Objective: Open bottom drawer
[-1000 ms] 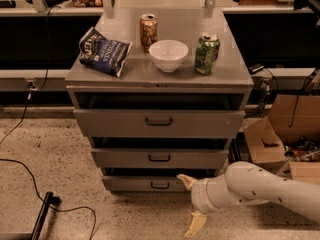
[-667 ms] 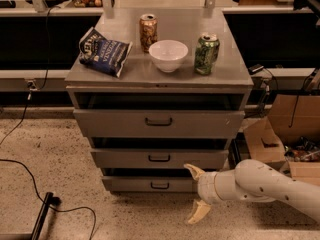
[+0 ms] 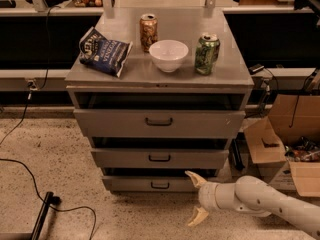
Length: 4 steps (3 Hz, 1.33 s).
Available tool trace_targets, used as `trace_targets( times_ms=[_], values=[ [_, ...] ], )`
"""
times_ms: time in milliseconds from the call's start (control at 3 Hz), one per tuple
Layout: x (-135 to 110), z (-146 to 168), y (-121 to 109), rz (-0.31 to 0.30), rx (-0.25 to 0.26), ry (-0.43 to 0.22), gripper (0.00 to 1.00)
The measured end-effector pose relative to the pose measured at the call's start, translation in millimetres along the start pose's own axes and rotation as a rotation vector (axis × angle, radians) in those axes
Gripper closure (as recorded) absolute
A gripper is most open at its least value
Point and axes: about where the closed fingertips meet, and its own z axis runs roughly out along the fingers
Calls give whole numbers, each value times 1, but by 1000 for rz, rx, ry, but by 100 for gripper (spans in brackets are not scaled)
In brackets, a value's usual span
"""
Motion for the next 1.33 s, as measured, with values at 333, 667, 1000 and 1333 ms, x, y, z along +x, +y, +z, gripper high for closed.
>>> trace_targets(
  times_ms=[333, 667, 1000, 1333],
  values=[
    [1, 4, 0, 2, -16, 6, 0],
    [31, 23, -5, 34, -48, 43, 0],
    [90, 42, -9, 82, -37, 93, 0],
    [138, 62, -6, 99, -21, 64, 0]
  ],
)
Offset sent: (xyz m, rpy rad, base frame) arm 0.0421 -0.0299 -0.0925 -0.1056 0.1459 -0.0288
